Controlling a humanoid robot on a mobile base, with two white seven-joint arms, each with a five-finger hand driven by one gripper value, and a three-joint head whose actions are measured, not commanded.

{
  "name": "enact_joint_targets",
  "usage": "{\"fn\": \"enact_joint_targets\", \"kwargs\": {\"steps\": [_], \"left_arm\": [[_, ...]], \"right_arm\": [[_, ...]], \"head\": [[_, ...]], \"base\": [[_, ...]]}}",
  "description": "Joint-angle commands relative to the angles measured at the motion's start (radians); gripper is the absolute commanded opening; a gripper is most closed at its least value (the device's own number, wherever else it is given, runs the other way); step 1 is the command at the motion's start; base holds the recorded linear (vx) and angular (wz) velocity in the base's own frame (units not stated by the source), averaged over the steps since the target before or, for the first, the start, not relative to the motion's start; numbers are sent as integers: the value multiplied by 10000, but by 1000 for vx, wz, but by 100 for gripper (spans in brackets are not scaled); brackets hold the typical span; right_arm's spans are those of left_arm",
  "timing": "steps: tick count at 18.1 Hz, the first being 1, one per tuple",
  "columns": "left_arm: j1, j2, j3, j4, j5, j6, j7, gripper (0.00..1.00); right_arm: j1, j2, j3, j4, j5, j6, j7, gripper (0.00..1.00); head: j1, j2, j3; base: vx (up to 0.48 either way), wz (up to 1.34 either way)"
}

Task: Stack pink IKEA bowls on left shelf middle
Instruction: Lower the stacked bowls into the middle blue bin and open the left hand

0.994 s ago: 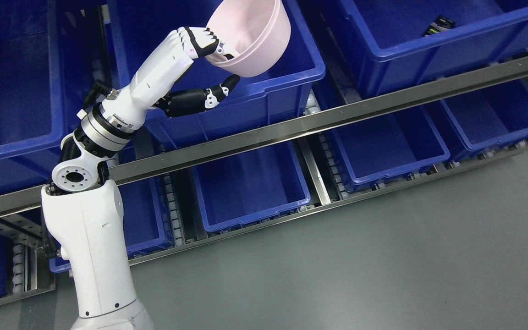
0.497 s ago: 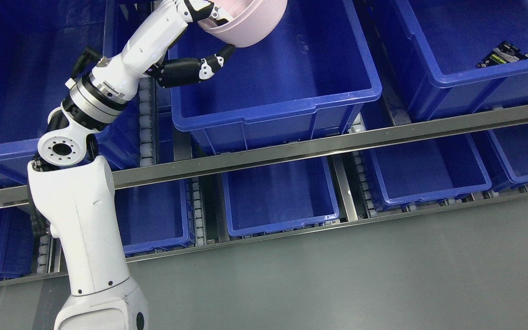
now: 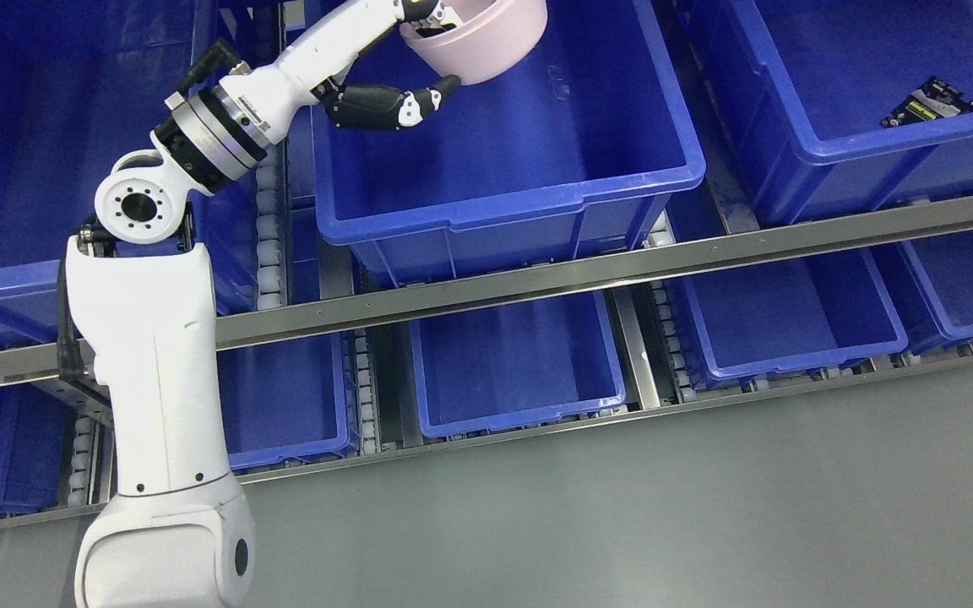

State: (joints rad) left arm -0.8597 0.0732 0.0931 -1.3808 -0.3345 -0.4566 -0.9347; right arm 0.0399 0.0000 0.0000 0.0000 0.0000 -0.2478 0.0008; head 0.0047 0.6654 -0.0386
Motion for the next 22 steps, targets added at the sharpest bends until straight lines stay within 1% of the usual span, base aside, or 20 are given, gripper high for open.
{"fn": "enact_joint_targets", "kwargs": {"steps": [1, 3, 4, 5, 7, 9, 13, 14, 15, 17, 18, 19, 20, 21, 22], "left_arm": [[282, 204, -962, 1259, -751, 210, -41, 4], [512, 235, -870, 1397, -751, 210, 35, 5], [544, 219, -748, 1413, -751, 210, 66, 8], [544, 174, -595, 1443, -751, 225, 143, 14], [665, 127, -532, 1520, -766, 225, 952, 30], [728, 36, -502, 1520, -751, 225, 1171, 31], [345, -531, -486, 1765, -751, 286, 1217, 32], [329, -557, -486, 1766, -736, 287, 1232, 38], [329, -557, -471, 1766, -720, 287, 1384, 49], [284, -557, -547, 1720, -613, 241, 2636, 77], [238, -557, -548, 1644, -582, 165, 3509, 88], [237, -557, -502, 1537, -385, 118, 4794, 97], [283, -557, -456, 1338, 179, 87, 6264, 99], [344, -557, -410, 1124, 914, 163, 7692, 99], [436, -557, -394, 909, 1589, 316, 8830, 99]], "right_arm": [[0, -175, -46, -175, -15, 8, -8, 100], [0, -175, -46, -175, -15, 8, -8, 100], [0, -175, -46, -175, -15, 8, -8, 100], [0, -175, -46, -175, -15, 8, -8, 100], [0, -175, -46, -175, -15, 8, -8, 100], [0, -175, -46, -175, -15, 8, -8, 100], [0, -175, -46, -175, -15, 8, -8, 100], [0, -175, -46, -175, -15, 8, -8, 100], [0, -175, -46, -175, -15, 8, -8, 100], [0, -175, -46, -175, -15, 8, -8, 100], [0, -175, -46, -175, -15, 8, -8, 100], [0, -175, -46, -175, -15, 8, -8, 100], [0, -175, -46, -175, -15, 8, -8, 100], [0, -175, -46, -175, -15, 8, -8, 100], [0, -175, -46, -175, -15, 8, -8, 100]], "head": [[0, 0, 0], [0, 0, 0], [0, 0, 0], [0, 0, 0], [0, 0, 0], [0, 0, 0], [0, 0, 0], [0, 0, 0], [0, 0, 0], [0, 0, 0], [0, 0, 0], [0, 0, 0], [0, 0, 0], [0, 0, 0], [0, 0, 0]], "base": [[0, 0], [0, 0], [-9, 16], [-9, 16], [-13, 11], [1, -10], [0, 0], [0, 0], [0, 0], [0, 0], [0, 0], [0, 0], [0, 0], [0, 0], [0, 0]]}}
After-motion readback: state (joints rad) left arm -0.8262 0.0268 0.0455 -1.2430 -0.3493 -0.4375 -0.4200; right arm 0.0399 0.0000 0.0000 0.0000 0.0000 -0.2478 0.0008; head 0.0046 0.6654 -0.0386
